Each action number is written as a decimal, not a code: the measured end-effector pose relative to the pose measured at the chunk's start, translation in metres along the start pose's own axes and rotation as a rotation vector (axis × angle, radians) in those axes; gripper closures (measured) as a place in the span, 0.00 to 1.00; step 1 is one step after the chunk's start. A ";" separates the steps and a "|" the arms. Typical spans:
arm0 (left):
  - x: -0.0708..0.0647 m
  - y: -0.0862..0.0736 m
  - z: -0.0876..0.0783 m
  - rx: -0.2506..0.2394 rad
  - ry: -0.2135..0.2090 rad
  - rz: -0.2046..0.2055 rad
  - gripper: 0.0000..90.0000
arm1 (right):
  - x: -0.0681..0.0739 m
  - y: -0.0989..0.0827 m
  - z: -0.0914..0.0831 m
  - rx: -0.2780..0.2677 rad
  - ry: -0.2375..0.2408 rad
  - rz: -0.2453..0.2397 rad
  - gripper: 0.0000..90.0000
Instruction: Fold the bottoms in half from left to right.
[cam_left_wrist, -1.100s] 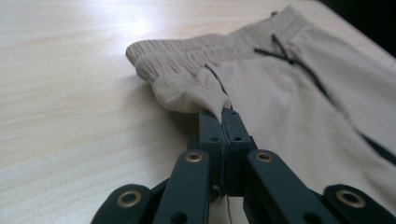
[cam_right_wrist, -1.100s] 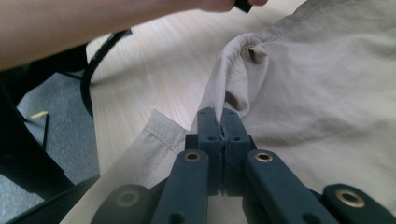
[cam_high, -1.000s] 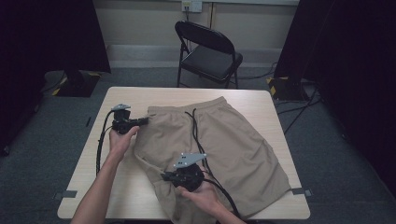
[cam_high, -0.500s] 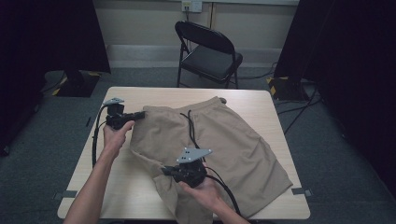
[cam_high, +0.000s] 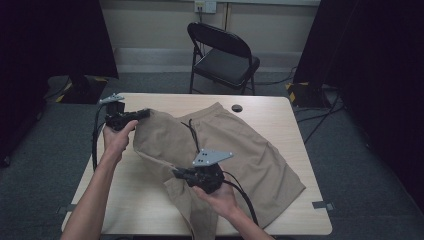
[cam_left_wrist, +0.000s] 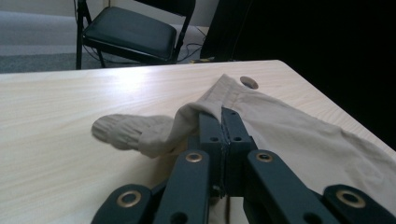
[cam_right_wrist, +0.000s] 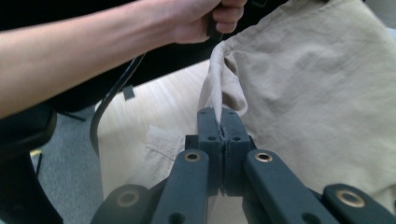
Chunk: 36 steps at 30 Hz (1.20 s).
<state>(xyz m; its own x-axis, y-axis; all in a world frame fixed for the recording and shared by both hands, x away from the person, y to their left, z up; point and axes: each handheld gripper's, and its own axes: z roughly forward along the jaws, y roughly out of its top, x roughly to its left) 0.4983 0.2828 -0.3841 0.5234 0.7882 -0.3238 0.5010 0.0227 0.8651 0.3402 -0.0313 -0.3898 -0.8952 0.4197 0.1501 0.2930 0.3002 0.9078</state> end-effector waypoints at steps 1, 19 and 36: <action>-0.001 0.002 0.000 -0.001 -0.002 0.003 1.00 | 0.000 0.000 0.000 0.000 0.000 0.000 0.99; -0.021 0.047 -0.022 -0.085 -0.023 0.027 1.00 | -0.003 0.037 -0.028 -0.094 -0.043 -0.044 0.99; -0.053 0.116 -0.064 -0.148 0.022 0.145 1.00 | 0.011 0.094 -0.041 -0.179 -0.036 -0.132 0.99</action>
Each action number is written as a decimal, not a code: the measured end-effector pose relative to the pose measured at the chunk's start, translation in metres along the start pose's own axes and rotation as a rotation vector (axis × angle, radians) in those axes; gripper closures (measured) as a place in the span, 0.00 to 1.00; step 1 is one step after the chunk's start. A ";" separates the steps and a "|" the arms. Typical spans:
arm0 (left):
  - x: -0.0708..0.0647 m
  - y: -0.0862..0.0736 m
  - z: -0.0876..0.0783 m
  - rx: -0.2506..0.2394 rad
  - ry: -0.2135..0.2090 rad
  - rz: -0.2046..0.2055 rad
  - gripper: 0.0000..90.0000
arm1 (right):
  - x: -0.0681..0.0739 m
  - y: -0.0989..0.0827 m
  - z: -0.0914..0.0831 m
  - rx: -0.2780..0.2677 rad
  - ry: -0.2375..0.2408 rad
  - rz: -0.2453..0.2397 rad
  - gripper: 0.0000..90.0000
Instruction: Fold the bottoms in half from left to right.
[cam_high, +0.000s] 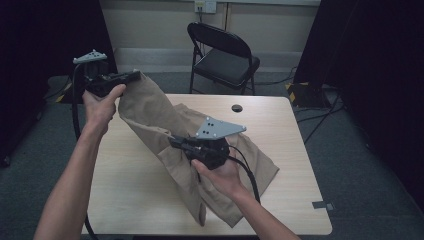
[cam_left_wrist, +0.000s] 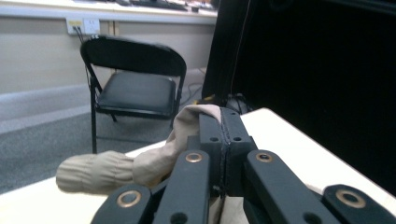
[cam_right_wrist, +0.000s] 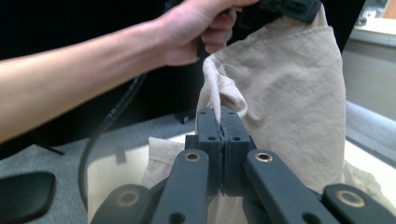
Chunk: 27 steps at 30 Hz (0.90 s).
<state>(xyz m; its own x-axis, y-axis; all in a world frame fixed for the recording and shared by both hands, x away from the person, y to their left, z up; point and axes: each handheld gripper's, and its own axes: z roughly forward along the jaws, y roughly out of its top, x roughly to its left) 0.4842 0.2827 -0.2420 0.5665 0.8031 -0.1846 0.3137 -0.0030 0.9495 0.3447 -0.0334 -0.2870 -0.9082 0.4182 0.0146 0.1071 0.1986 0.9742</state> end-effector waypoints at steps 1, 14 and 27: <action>0.000 0.001 0.000 -0.005 -0.001 -0.010 1.00 | 0.000 0.005 -0.001 -0.024 0.016 0.017 0.99; 0.006 -0.038 0.061 0.097 0.005 -0.039 0.99 | -0.020 -0.029 -0.024 -0.002 -0.060 0.063 0.99; -0.005 -0.055 0.130 0.137 -0.018 -0.053 0.82 | -0.060 -0.067 -0.069 0.042 -0.206 0.141 0.99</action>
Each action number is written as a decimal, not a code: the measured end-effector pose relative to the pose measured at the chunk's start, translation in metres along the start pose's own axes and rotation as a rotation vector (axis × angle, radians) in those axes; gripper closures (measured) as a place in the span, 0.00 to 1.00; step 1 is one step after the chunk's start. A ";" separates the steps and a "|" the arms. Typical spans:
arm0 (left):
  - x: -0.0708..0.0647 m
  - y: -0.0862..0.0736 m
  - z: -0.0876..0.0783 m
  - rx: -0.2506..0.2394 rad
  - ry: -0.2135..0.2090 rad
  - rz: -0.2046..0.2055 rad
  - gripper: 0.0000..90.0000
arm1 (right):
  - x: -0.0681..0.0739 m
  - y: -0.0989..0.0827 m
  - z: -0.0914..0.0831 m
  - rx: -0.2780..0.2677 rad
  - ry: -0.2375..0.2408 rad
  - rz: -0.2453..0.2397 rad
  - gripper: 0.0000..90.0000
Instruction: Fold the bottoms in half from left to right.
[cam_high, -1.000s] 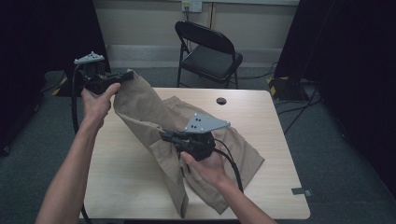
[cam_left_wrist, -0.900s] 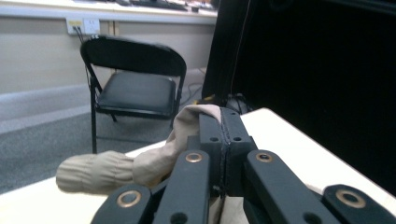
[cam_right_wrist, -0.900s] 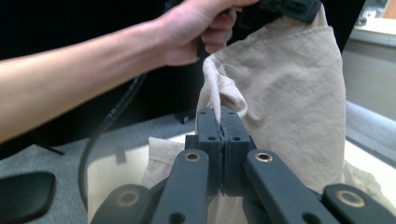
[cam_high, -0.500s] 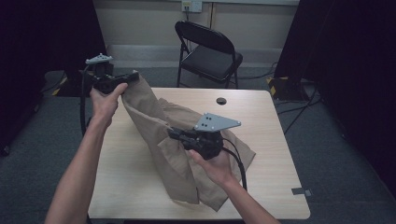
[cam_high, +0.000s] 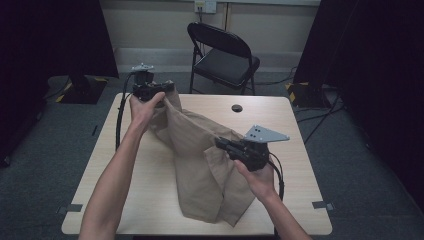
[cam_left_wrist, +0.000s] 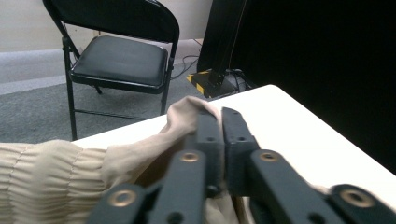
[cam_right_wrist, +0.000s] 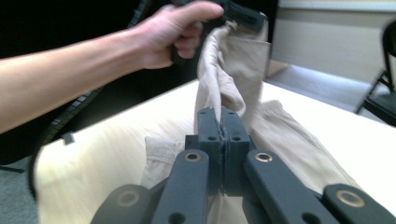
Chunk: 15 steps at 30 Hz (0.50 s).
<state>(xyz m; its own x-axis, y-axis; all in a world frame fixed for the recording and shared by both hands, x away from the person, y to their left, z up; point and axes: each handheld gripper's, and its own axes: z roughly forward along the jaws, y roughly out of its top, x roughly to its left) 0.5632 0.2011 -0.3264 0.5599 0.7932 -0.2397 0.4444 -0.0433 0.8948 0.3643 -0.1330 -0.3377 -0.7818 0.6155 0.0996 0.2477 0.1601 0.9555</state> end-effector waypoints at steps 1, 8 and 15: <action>-0.001 -0.001 0.003 0.002 0.009 -0.006 0.77 | -0.004 -0.003 -0.001 0.007 -0.012 0.006 0.99; -0.010 -0.003 -0.005 -0.029 0.016 0.016 0.51 | -0.045 -0.019 -0.001 0.070 -0.092 0.075 0.99; -0.014 -0.017 -0.022 -0.005 -0.011 0.035 0.47 | -0.066 -0.022 0.004 0.114 -0.140 0.099 0.99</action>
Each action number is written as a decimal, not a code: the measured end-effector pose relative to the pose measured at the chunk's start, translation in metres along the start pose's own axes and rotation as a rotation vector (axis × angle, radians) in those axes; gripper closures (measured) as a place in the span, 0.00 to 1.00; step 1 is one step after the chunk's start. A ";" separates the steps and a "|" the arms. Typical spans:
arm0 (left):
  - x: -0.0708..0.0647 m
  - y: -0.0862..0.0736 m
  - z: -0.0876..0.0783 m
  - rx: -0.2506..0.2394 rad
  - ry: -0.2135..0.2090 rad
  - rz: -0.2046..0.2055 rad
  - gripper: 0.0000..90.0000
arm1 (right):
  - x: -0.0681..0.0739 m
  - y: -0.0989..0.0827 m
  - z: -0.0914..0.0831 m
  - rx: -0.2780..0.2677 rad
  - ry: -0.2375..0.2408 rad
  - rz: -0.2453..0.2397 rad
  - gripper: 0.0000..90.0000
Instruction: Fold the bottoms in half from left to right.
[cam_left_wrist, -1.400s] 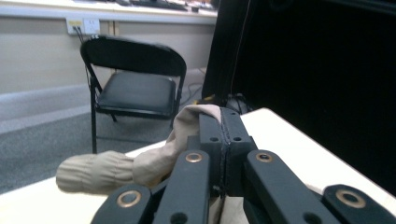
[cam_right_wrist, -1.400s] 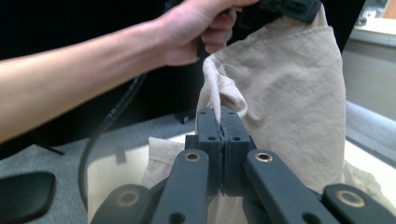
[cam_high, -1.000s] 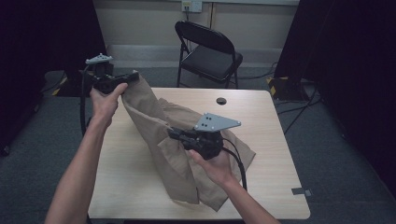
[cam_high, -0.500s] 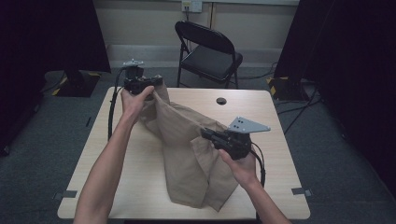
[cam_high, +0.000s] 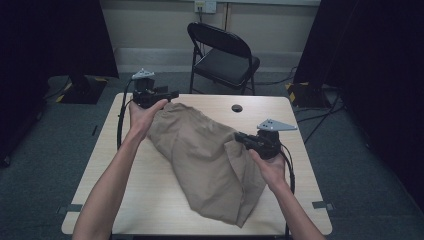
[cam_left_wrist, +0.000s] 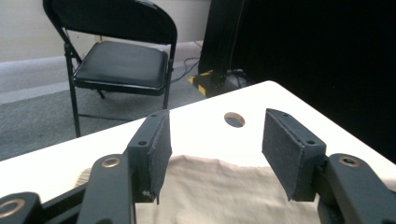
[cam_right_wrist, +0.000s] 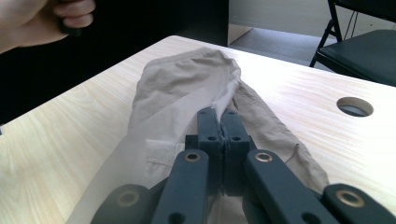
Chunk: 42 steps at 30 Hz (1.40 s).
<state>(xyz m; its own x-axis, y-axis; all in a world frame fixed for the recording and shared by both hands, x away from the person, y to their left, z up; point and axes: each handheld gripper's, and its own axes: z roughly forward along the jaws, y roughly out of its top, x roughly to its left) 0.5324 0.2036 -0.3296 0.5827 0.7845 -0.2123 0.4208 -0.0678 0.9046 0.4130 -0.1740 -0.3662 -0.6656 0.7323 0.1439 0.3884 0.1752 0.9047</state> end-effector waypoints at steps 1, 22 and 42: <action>0.000 -0.004 -0.003 -0.012 0.004 0.004 0.46 | -0.002 0.001 0.000 0.000 -0.001 -0.001 0.99; 0.008 -0.074 -0.020 0.097 0.024 0.014 0.45 | -0.086 -0.041 0.012 0.166 -0.181 0.025 0.96; 0.010 -0.105 -0.038 0.136 0.021 0.014 0.46 | -0.060 -0.084 0.040 0.241 -0.100 0.028 0.58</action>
<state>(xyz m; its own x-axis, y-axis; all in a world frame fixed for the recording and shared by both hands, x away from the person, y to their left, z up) 0.4675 0.2419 -0.4127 0.5753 0.7953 -0.1912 0.5042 -0.1608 0.8485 0.4459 -0.2065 -0.4667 -0.5908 0.7984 0.1164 0.5542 0.2967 0.7777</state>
